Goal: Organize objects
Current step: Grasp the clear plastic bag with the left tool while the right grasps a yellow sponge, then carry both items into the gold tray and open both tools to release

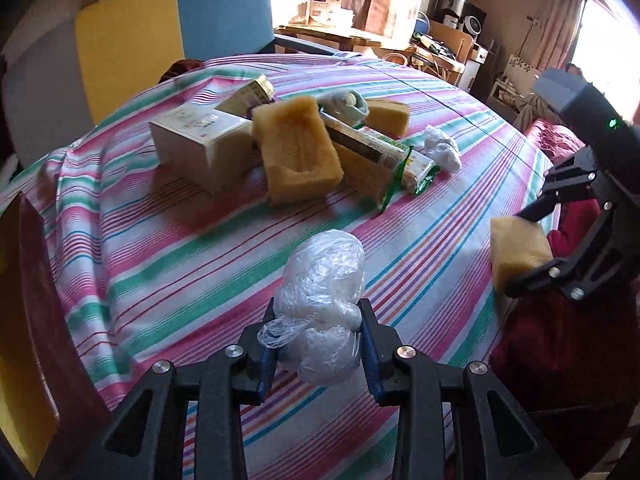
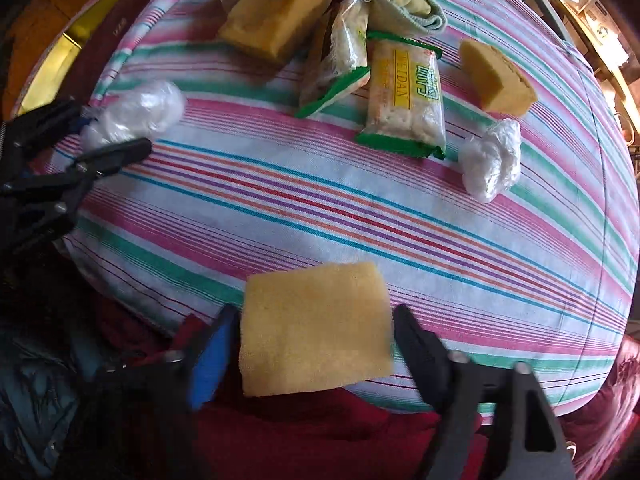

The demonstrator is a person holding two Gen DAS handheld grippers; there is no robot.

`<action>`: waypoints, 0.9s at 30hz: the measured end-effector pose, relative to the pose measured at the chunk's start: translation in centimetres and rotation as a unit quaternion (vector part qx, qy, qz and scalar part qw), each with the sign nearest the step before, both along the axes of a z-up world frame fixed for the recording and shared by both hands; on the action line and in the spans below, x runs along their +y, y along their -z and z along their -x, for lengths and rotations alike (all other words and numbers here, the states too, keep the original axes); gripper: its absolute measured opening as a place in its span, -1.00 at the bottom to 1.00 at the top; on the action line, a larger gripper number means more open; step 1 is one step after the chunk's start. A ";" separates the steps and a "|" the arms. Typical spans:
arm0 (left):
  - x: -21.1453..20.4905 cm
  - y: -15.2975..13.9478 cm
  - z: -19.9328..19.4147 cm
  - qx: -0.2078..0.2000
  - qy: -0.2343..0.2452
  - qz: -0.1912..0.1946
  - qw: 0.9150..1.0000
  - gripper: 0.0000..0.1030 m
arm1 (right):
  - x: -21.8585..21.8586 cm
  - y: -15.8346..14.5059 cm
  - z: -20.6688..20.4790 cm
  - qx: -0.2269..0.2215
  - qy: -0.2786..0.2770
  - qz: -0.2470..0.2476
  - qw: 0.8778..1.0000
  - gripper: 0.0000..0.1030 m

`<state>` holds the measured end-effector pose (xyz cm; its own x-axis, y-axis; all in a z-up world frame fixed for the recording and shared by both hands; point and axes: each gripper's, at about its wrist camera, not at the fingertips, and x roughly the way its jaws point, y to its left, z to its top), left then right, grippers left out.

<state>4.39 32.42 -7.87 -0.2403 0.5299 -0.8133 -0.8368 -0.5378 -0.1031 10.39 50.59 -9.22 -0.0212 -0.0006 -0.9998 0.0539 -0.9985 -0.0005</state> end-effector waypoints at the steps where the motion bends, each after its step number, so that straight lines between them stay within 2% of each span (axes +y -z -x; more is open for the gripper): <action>1: -0.7 -0.4 0.1 0.002 -0.011 -0.002 1.000 -0.30 | 0.1 -0.3 0.0 0.010 0.005 -0.005 1.000 0.19; 5: -3.2 -2.1 1.4 0.017 -0.067 -0.008 0.998 -0.30 | 0.6 -1.8 0.4 0.052 0.035 -0.028 0.998 0.17; 9: -6.4 -4.1 2.7 0.043 -0.126 -0.014 0.991 -0.30 | -0.8 -4.1 1.4 0.111 0.047 -0.008 0.993 0.17; 13: -10.1 -5.7 4.2 0.063 -0.190 -0.012 0.980 -0.30 | -3.6 -6.0 3.2 0.165 0.037 0.026 0.985 0.17; 16: -12.9 -6.8 4.9 0.085 -0.232 -0.012 0.969 -0.30 | -7.6 -6.0 5.2 0.195 0.029 0.044 0.979 0.17; 23: -19.0 -8.3 5.8 0.114 -0.312 -0.005 0.943 -0.30 | -14.2 -6.2 7.3 0.234 0.005 0.081 0.969 0.17; 27: -22.0 -7.9 6.6 0.112 -0.348 0.001 0.931 -0.30 | -17.4 -6.5 8.8 0.251 -0.008 0.100 0.963 0.17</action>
